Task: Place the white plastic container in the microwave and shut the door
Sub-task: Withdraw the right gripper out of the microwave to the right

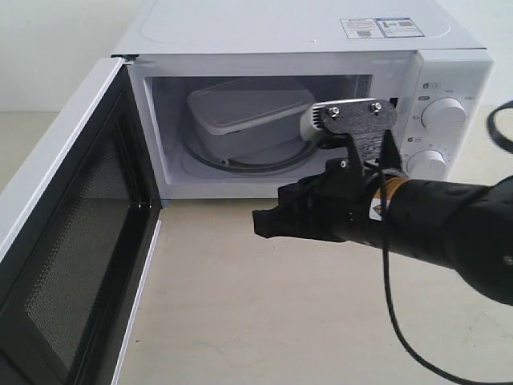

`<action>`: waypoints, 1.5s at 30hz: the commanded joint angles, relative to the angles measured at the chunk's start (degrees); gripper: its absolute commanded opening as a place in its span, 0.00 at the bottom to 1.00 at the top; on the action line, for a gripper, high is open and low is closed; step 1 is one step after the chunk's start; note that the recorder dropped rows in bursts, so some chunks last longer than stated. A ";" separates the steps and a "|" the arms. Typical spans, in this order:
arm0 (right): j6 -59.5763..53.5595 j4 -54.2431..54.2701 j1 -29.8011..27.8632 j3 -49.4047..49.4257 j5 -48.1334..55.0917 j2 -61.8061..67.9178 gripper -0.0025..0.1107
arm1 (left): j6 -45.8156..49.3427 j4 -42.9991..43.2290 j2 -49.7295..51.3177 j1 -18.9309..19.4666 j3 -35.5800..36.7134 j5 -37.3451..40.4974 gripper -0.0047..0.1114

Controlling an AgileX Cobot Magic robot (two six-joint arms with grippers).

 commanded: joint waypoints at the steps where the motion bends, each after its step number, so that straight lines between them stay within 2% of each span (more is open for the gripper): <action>1: 0.22 0.21 0.07 2.02 8.69 -8.27 0.02 | -0.51 -0.42 -0.17 0.17 -0.03 -0.40 0.08; 9: 3.03 0.25 0.07 5.97 13.35 -20.41 0.02 | -0.51 -0.42 -0.17 0.17 -0.03 -0.40 0.08; 18: 6.21 0.25 0.07 6.33 27.51 -30.04 0.02 | -0.51 -0.42 -0.17 0.17 -0.03 -0.40 0.08; 30: 6.31 0.73 0.07 6.33 38.26 -39.01 0.02 | -0.51 -0.42 -0.17 0.17 -0.03 -0.40 0.08; 45: 6.31 0.73 0.07 6.33 37.73 -39.67 0.02 | -0.51 -0.42 -0.17 0.17 -0.03 -0.40 0.08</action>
